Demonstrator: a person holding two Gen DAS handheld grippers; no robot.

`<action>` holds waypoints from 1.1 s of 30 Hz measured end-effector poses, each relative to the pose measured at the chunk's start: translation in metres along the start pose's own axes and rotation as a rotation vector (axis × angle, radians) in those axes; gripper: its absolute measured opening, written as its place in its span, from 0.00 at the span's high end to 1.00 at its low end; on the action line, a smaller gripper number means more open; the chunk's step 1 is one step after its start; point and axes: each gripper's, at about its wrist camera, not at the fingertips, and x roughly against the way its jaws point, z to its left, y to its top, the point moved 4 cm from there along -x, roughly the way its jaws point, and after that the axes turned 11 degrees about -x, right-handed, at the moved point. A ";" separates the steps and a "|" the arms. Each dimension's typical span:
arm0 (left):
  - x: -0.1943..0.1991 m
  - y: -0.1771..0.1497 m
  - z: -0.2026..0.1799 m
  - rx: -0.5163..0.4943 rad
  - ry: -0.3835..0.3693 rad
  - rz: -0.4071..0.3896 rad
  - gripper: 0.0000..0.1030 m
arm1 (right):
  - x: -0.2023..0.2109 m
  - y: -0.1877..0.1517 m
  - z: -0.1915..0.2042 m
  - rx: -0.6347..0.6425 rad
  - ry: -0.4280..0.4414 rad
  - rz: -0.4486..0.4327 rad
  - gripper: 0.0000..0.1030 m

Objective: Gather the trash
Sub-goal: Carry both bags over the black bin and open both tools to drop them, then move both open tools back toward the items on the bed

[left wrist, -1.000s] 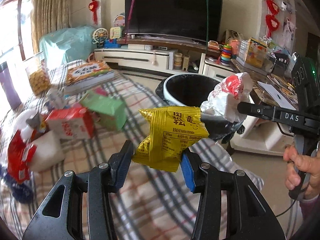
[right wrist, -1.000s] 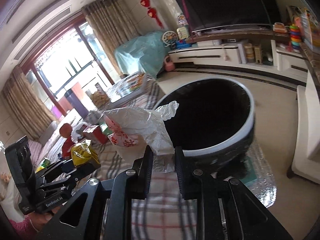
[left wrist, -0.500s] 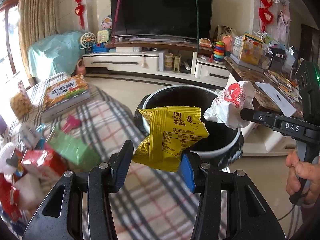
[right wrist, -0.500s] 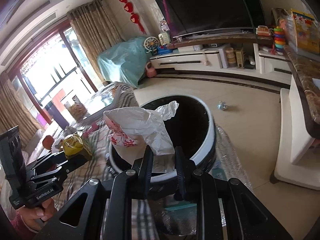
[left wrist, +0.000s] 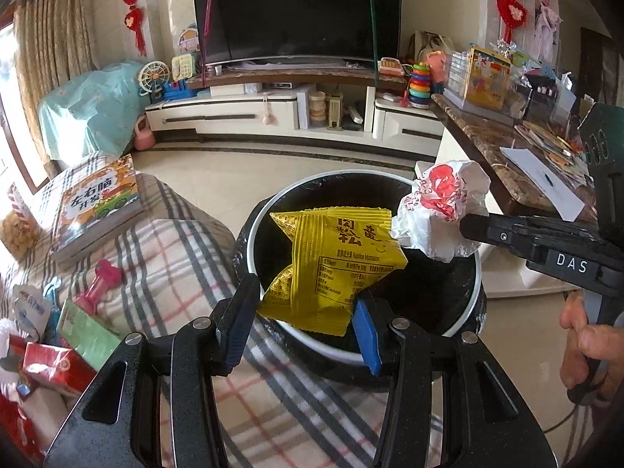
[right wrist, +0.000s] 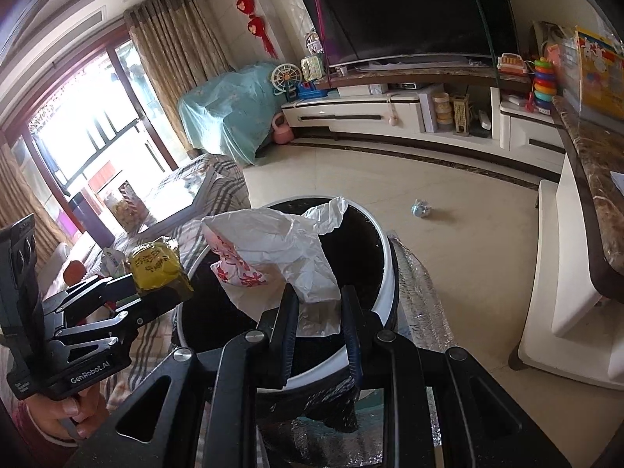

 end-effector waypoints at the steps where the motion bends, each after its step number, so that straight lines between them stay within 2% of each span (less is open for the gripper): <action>1: -0.002 0.001 0.000 0.000 0.000 0.003 0.55 | -0.001 0.001 0.000 0.001 -0.001 0.003 0.79; 6: -0.012 0.004 0.000 0.011 -0.016 0.024 0.53 | -0.006 0.004 -0.001 0.008 -0.012 0.012 0.78; 9: -0.017 0.004 -0.002 0.010 -0.021 0.039 0.51 | -0.009 0.006 -0.002 0.003 -0.019 0.019 0.74; 10: -0.018 0.003 -0.002 0.008 -0.021 0.043 0.50 | -0.009 0.008 -0.004 -0.002 -0.025 0.019 0.68; 13: -0.016 0.000 -0.003 0.014 -0.018 0.041 0.36 | -0.007 0.009 -0.008 -0.018 -0.025 0.011 0.61; 14: -0.014 -0.002 -0.002 0.018 -0.017 0.036 0.33 | -0.005 0.009 -0.009 -0.024 -0.022 0.007 0.54; 18: -0.002 -0.012 0.000 0.046 -0.015 0.018 0.31 | 0.002 0.008 -0.010 -0.037 -0.013 -0.012 0.43; 22: 0.013 -0.027 0.008 0.098 0.003 -0.007 0.26 | 0.013 0.004 -0.004 -0.049 0.005 -0.051 0.25; 26: 0.033 -0.049 0.021 0.162 0.020 -0.033 0.24 | 0.026 -0.007 0.012 -0.050 0.039 -0.100 0.12; 33: 0.070 -0.088 0.044 0.243 0.084 -0.067 0.23 | 0.028 -0.032 0.054 0.005 0.101 -0.096 0.08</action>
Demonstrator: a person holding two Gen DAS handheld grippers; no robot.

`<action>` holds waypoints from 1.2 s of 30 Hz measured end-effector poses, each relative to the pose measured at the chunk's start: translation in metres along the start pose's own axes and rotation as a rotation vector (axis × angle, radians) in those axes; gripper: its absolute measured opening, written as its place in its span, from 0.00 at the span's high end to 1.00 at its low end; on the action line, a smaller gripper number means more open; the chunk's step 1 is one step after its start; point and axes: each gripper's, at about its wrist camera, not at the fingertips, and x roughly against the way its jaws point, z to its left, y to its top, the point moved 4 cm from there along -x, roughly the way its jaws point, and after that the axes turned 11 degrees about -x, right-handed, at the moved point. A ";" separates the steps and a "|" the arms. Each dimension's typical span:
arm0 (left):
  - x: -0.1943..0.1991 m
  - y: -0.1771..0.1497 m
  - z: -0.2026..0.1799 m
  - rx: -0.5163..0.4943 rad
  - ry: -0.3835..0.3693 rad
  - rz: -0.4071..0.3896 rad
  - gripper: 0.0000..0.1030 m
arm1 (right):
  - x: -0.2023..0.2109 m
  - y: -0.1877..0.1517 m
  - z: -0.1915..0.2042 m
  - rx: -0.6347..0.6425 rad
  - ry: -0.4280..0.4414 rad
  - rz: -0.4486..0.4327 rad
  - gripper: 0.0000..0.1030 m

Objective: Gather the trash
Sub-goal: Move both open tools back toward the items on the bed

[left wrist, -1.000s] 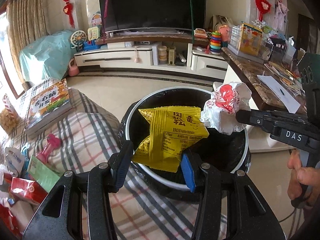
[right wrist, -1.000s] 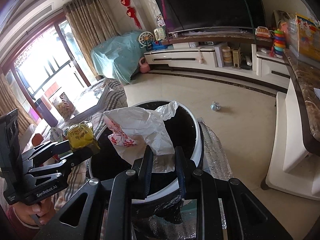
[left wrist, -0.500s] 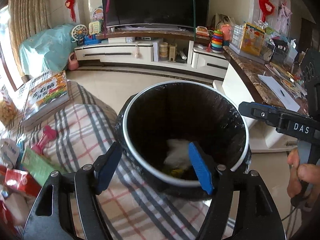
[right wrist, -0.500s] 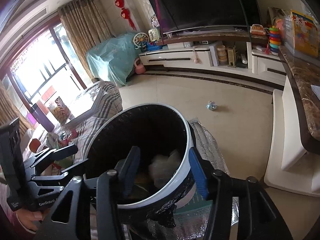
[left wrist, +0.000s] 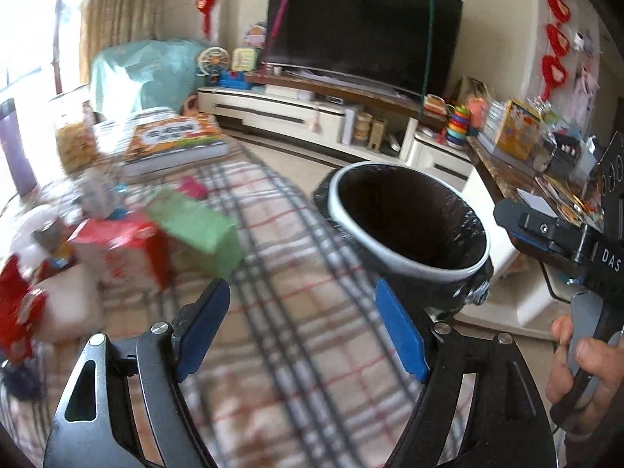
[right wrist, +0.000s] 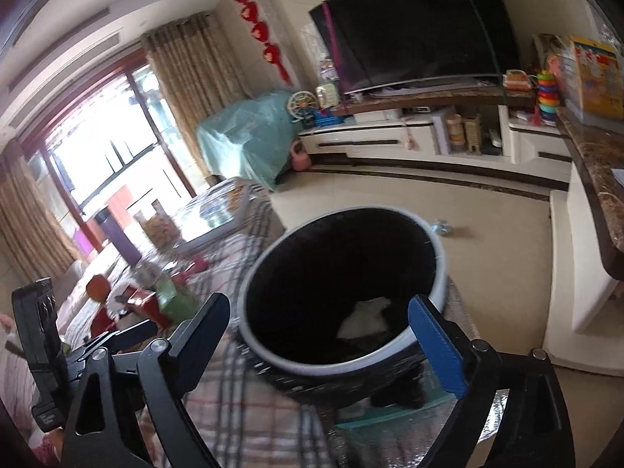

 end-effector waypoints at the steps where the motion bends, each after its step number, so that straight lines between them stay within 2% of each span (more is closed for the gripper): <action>1: 0.004 -0.004 0.005 0.006 0.012 -0.004 0.23 | -0.002 -0.004 0.007 0.010 0.012 0.008 0.08; 19: 0.067 -0.076 0.097 0.200 0.152 -0.022 0.21 | -0.037 -0.078 0.101 0.176 0.121 0.155 0.08; 27: 0.085 -0.102 0.129 0.270 0.216 -0.004 0.21 | -0.054 -0.094 0.131 0.241 0.140 0.192 0.08; 36: 0.090 -0.127 0.162 0.352 0.294 0.049 0.21 | -0.081 -0.097 0.144 0.289 0.133 0.225 0.08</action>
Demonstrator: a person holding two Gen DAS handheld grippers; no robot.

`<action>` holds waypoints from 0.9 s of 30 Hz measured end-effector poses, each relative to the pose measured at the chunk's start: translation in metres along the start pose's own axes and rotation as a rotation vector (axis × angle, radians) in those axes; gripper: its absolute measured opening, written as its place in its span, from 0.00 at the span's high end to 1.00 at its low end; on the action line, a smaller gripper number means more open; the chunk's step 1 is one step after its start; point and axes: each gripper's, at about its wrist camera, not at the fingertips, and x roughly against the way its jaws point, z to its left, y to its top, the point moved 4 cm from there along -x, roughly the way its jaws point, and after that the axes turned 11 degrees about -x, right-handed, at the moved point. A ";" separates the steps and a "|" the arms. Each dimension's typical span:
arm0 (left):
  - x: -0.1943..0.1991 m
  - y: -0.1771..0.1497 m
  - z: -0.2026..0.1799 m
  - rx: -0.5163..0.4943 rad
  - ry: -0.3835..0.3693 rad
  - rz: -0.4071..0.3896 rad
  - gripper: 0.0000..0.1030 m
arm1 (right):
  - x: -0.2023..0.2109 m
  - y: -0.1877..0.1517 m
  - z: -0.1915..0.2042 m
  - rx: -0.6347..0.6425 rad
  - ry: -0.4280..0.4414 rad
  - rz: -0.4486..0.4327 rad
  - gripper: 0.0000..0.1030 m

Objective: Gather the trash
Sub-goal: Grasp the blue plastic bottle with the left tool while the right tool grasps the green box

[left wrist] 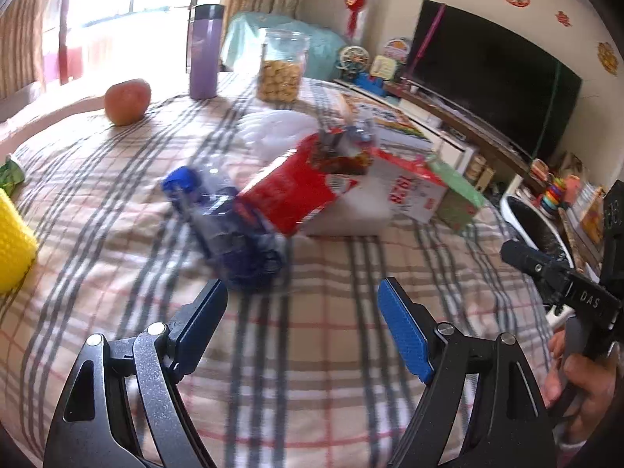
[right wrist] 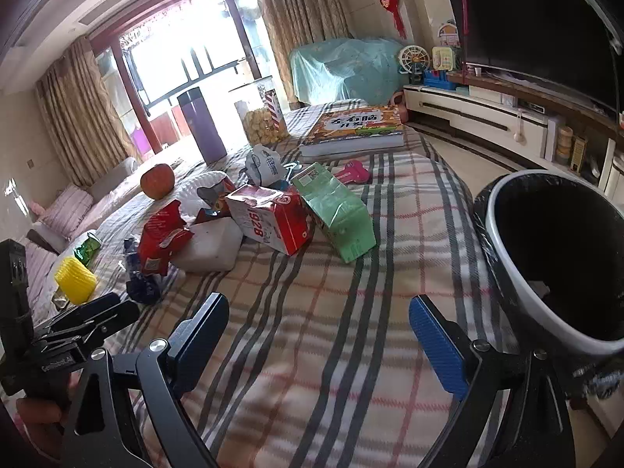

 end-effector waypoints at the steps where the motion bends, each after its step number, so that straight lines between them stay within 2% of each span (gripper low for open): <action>1: -0.001 0.000 0.002 0.004 0.015 0.003 0.21 | -0.003 0.002 0.000 0.002 -0.004 0.002 0.08; 7: -0.017 0.003 0.030 0.068 0.076 0.040 0.18 | -0.018 0.018 0.003 0.041 -0.002 0.003 0.08; 12: -0.034 0.007 0.047 0.095 0.104 0.065 0.18 | -0.042 0.034 0.004 0.088 -0.060 0.009 0.08; 16: -0.046 0.009 0.051 0.110 0.076 0.096 0.21 | -0.064 0.044 0.002 0.103 -0.090 0.040 0.09; 18: -0.048 0.009 0.048 0.101 0.059 0.100 0.48 | -0.074 0.045 0.001 0.098 -0.080 0.062 0.16; 19: -0.048 0.009 0.045 0.091 0.051 0.104 0.55 | -0.078 0.044 0.000 0.092 -0.067 0.080 0.28; 20: -0.048 0.009 0.043 0.078 0.045 0.102 0.67 | -0.081 0.044 -0.002 0.082 -0.062 0.093 0.47; 22: -0.044 0.008 0.036 0.049 0.036 0.089 0.73 | -0.081 0.042 -0.007 0.058 -0.064 0.104 0.64; 23: -0.043 0.008 0.034 0.041 0.037 0.083 0.77 | -0.078 0.042 -0.009 0.043 -0.049 0.097 0.65; 27: -0.030 0.007 0.027 0.015 0.055 0.041 0.79 | -0.060 0.038 -0.012 0.023 -0.032 0.064 0.65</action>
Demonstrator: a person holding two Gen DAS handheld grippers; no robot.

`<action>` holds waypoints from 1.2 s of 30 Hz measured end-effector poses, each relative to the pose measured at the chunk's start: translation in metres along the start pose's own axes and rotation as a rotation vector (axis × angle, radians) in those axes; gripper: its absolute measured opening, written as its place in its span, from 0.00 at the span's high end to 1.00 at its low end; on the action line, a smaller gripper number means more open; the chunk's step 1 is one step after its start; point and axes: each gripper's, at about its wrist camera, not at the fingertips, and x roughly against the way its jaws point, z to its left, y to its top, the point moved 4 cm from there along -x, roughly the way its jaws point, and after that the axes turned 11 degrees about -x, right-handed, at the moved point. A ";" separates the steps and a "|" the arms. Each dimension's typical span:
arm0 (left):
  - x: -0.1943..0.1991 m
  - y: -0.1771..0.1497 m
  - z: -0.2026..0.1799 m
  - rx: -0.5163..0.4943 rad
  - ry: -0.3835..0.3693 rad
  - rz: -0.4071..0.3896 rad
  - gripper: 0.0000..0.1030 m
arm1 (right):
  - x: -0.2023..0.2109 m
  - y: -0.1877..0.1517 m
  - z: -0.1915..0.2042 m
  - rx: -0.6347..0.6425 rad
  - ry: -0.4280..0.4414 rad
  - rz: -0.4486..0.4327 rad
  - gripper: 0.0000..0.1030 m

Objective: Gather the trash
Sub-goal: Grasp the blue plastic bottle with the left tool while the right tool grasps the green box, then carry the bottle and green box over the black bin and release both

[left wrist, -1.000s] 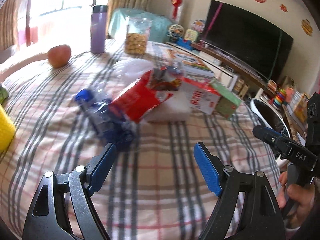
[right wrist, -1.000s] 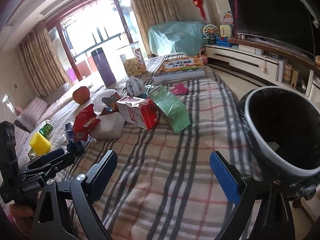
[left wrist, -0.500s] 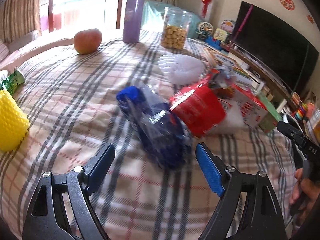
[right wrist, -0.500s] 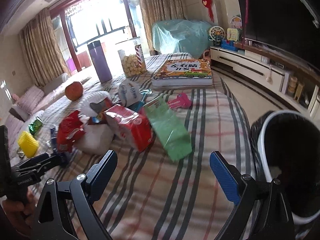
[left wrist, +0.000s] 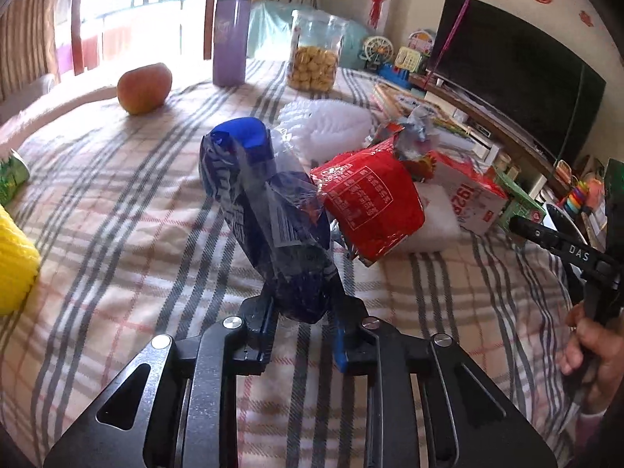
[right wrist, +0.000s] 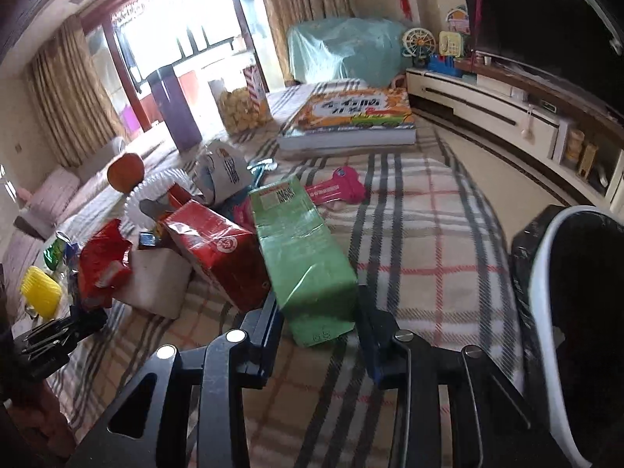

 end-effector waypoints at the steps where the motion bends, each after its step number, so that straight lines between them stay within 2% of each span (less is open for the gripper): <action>1: 0.003 0.000 -0.001 -0.002 -0.001 -0.007 0.80 | 0.005 -0.002 -0.001 -0.007 0.005 -0.004 0.65; 7: 0.020 0.006 -0.014 -0.016 -0.058 -0.042 0.80 | 0.028 -0.015 -0.011 -0.055 0.034 -0.018 0.65; 14: 0.034 0.010 -0.061 -0.098 -0.145 -0.068 0.80 | 0.053 -0.035 -0.023 -0.096 0.040 -0.034 0.65; 24: 0.034 0.015 -0.128 -0.207 -0.268 -0.058 0.80 | 0.093 -0.050 -0.055 -0.172 0.020 -0.085 0.66; 31: 0.028 0.020 -0.175 -0.303 -0.334 -0.040 0.80 | 0.116 -0.054 -0.080 -0.214 -0.005 -0.116 0.66; 36: 0.023 0.021 -0.199 -0.335 -0.373 -0.024 0.80 | 0.130 -0.055 -0.095 -0.239 -0.026 -0.140 0.66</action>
